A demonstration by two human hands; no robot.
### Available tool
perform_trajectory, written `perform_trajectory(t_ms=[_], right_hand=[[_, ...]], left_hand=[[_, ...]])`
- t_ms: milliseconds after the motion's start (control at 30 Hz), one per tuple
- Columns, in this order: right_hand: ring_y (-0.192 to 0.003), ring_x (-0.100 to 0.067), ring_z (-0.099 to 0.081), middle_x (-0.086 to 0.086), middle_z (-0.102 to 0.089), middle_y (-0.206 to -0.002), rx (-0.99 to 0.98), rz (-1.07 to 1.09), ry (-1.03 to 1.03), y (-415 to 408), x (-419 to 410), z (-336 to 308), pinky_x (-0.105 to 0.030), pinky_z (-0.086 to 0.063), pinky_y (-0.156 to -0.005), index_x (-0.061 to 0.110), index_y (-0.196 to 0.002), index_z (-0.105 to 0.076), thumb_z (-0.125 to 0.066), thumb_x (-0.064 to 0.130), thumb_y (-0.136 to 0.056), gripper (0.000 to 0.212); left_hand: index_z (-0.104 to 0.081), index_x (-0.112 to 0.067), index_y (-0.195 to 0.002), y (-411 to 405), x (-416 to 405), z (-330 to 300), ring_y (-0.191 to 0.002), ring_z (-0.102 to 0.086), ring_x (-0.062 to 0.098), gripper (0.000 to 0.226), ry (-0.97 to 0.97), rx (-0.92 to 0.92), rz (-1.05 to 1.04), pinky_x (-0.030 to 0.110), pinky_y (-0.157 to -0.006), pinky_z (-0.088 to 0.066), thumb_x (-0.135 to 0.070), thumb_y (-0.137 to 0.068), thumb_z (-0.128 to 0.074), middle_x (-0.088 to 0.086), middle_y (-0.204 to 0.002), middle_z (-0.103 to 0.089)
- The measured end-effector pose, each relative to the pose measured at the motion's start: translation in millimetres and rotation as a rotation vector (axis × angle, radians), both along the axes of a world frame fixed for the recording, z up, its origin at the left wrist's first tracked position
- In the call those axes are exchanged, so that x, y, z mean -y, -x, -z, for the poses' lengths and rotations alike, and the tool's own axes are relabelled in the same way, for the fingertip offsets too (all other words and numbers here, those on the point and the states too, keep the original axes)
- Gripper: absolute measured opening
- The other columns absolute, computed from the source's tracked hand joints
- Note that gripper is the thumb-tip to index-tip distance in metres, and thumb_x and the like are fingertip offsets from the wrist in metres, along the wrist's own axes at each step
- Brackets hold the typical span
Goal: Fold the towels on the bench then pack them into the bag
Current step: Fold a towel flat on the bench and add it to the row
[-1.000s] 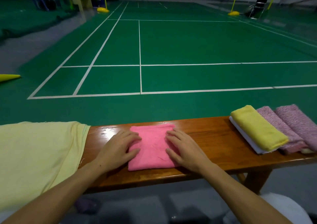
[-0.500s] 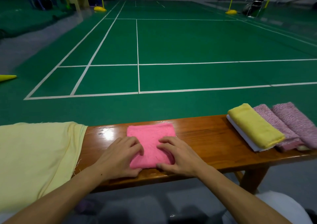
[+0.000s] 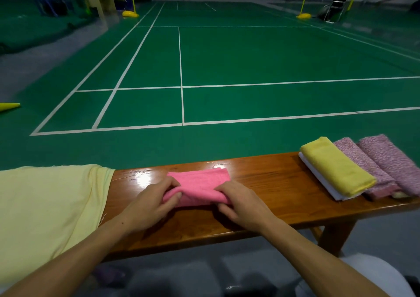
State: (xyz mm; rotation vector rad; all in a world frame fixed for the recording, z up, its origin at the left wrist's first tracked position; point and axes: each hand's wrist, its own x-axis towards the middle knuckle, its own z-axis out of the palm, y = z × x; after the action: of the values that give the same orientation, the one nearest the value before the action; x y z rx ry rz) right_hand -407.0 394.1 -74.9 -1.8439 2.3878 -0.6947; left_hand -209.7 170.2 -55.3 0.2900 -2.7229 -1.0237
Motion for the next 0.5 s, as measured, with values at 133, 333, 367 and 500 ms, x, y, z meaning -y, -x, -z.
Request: perform_trajectory(t_ms=[133,333,367,500], right_hand=[[-0.095,-0.005,-0.065,0.014,-0.071,-0.108,0.194,0.095,0.039,-0.1,-1.3,-6.4,-0.036,-0.056,-0.083,0.034,-0.117,-0.062,-0.060,0.050,-0.091,0.031],[-0.090,-0.002,-0.066,0.014,-0.072,-0.100,0.432,0.267,0.129,4.8,9.8,-6.3,-0.031,-0.055,-0.078,0.029,-0.109,-0.067,-0.073,0.057,-0.089,0.035],[-0.088,-0.004,-0.066,0.013,-0.072,-0.098,0.438,0.306,0.130,6.5,13.1,-4.3,-0.033,-0.056,-0.077,0.029,-0.108,-0.066,-0.073,0.061,-0.087,0.039],[-0.090,-0.011,-0.068,0.011,-0.071,-0.101,0.259,0.453,0.007,10.1,24.7,6.3,-0.038,-0.059,-0.076,0.031,-0.114,-0.061,-0.061,0.075,-0.087,0.052]], left_hand=[[-0.066,-0.034,-0.103,-1.0,4.8,0.8,-0.092,-0.065,0.008,0.023,-0.038,-0.068,-0.076,0.031,-0.080,-0.052,-0.053,-0.099,-0.055,-0.018,-0.096,-0.068],[-0.068,-0.032,-0.099,10.9,6.7,5.5,-0.097,-0.056,-0.009,0.005,-0.023,-0.102,-0.298,0.010,-0.073,-0.039,-0.037,-0.098,-0.068,-0.018,-0.097,-0.067],[-0.067,-0.032,-0.098,13.7,7.1,9.0,-0.094,-0.057,-0.008,0.006,-0.030,-0.095,-0.335,0.014,-0.072,-0.041,-0.037,-0.097,-0.070,-0.018,-0.094,-0.067],[-0.062,-0.030,-0.096,23.0,10.4,19.0,-0.080,-0.059,0.006,0.015,0.036,0.000,-0.440,0.031,-0.069,-0.043,-0.042,-0.096,-0.071,-0.017,-0.084,-0.063]])
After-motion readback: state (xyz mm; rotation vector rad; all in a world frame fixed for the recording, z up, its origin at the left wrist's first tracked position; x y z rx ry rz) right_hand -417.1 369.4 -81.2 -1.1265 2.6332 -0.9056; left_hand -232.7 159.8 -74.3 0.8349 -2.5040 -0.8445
